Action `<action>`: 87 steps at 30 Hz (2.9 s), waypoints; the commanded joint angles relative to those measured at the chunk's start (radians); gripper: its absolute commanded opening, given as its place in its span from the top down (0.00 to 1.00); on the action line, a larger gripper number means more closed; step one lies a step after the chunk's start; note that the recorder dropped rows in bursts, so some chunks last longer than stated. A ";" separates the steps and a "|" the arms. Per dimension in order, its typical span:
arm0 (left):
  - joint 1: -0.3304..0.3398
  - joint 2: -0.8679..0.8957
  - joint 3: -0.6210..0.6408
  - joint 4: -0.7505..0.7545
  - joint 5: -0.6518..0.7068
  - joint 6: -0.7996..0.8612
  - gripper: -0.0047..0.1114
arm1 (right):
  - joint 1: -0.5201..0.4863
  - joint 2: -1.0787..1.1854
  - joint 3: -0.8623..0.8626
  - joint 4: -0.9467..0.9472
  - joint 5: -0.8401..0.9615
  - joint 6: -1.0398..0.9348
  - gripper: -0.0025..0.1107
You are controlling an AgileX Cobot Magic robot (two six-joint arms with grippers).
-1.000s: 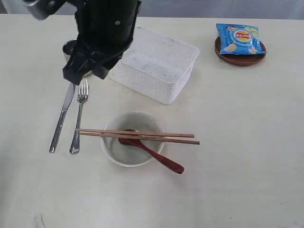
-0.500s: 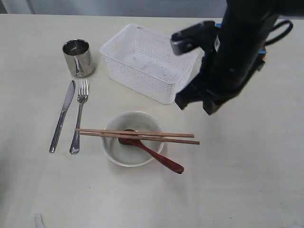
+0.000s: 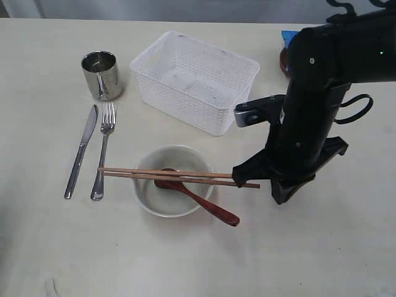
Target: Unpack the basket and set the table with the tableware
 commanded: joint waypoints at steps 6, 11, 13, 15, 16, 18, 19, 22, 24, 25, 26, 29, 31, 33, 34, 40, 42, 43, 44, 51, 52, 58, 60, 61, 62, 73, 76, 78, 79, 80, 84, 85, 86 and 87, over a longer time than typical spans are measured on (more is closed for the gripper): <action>-0.005 -0.002 0.002 -0.003 -0.001 -0.002 0.96 | -0.006 0.010 0.003 0.081 -0.070 -0.072 0.98; -0.005 -0.002 0.002 -0.003 -0.001 -0.002 0.96 | -0.006 0.010 0.003 0.090 -0.105 -0.072 0.98; -0.005 -0.002 0.002 -0.003 -0.001 -0.002 0.96 | -0.006 0.010 0.003 0.090 -0.114 -0.072 0.98; -0.005 -0.002 0.002 -0.003 -0.001 -0.002 0.96 | -0.006 0.010 0.003 0.090 -0.117 -0.072 0.98; -0.005 -0.002 0.002 -0.003 -0.001 -0.002 0.96 | -0.006 0.010 0.003 0.090 -0.117 -0.072 0.98; -0.005 -0.002 0.002 -0.003 -0.001 -0.002 0.96 | -0.006 0.010 0.003 0.090 -0.117 -0.072 0.98; -0.005 -0.002 0.002 -0.003 -0.001 -0.002 0.96 | -0.006 0.010 0.003 0.090 -0.115 -0.072 0.98; -0.005 -0.002 0.002 -0.003 -0.001 -0.002 0.96 | -0.006 0.010 0.003 0.076 -0.078 -0.066 0.98; -0.005 -0.002 0.002 -0.003 -0.001 -0.002 0.96 | -0.006 0.008 0.003 0.066 -0.052 -0.054 0.98; -0.005 -0.002 0.002 -0.003 -0.001 -0.002 0.96 | -0.006 0.008 0.003 0.066 -0.045 -0.054 0.98; -0.005 -0.002 0.002 -0.003 -0.001 -0.002 0.96 | -0.006 0.008 0.003 0.066 -0.030 -0.054 0.98; -0.005 -0.002 0.002 -0.003 -0.001 -0.002 0.96 | -0.006 0.008 0.003 0.066 0.005 -0.047 0.98; -0.005 -0.002 0.002 -0.003 -0.001 -0.002 0.96 | -0.006 0.008 0.007 0.066 0.026 -0.047 0.98; -0.005 -0.002 0.002 -0.003 -0.001 -0.002 0.96 | -0.006 0.008 0.007 0.066 0.039 -0.047 0.98; -0.005 -0.002 0.002 -0.003 -0.001 -0.002 0.96 | -0.006 0.008 0.007 0.066 0.041 -0.049 0.98; -0.005 -0.002 0.002 -0.003 -0.001 -0.002 0.96 | -0.006 0.008 0.007 0.111 -0.010 -0.101 0.98; -0.005 -0.002 0.002 -0.003 -0.001 -0.002 0.96 | -0.006 0.008 0.007 0.126 -0.031 -0.115 0.98; -0.005 -0.002 0.002 -0.003 -0.001 -0.002 0.96 | -0.006 0.008 0.007 0.126 -0.043 -0.117 0.98; -0.005 -0.002 0.002 -0.003 -0.001 -0.002 0.96 | -0.006 0.008 0.007 0.126 -0.051 -0.117 0.98; -0.005 -0.002 0.002 -0.003 -0.001 -0.002 0.96 | -0.006 0.008 0.007 0.126 -0.094 -0.124 0.98; -0.005 -0.002 0.002 -0.003 -0.001 -0.002 0.96 | -0.006 0.008 0.007 0.126 -0.094 -0.124 0.98; -0.005 -0.002 0.002 -0.003 -0.001 -0.002 0.96 | -0.006 0.004 0.007 0.126 -0.042 -0.124 0.98; -0.005 -0.002 0.002 -0.003 -0.001 -0.002 0.96 | -0.006 -0.008 0.007 0.126 -0.029 -0.124 0.98; -0.005 -0.002 0.002 -0.003 -0.001 -0.002 0.96 | -0.006 -0.019 0.007 0.126 -0.024 -0.124 0.98; -0.005 -0.002 0.002 -0.003 -0.001 -0.002 0.96 | -0.006 -0.033 0.007 0.122 -0.024 -0.124 0.98; -0.005 -0.002 0.002 -0.003 -0.001 -0.002 0.96 | -0.006 -0.137 -0.275 0.008 -0.044 -0.217 0.98; -0.005 -0.002 0.002 -0.003 -0.001 -0.002 0.96 | -0.006 -0.055 -0.485 0.008 0.050 -0.311 0.98; -0.005 -0.002 0.002 -0.003 -0.001 -0.002 0.96 | -0.006 0.011 -0.593 0.013 0.099 -0.393 0.96; -0.005 -0.002 0.002 -0.003 -0.001 -0.002 0.96 | -0.006 0.040 -0.633 0.024 0.115 -0.410 0.90; -0.005 -0.002 0.002 -0.003 -0.001 -0.002 0.96 | -0.006 0.080 -0.664 0.052 0.123 -0.431 0.79; -0.005 -0.002 0.002 -0.003 -0.001 -0.002 0.96 | 0.010 0.221 -0.685 0.115 0.069 -0.555 0.41; -0.005 -0.002 0.002 -0.003 -0.001 -0.002 0.96 | 0.012 0.238 -0.685 0.115 0.051 -0.570 0.42; -0.005 -0.002 0.002 -0.003 -0.001 -0.002 0.96 | 0.013 0.261 -0.685 0.115 0.028 -0.586 0.43; -0.005 -0.002 0.002 -0.003 -0.001 -0.002 0.96 | 0.014 0.276 -0.685 0.112 0.013 -0.593 0.44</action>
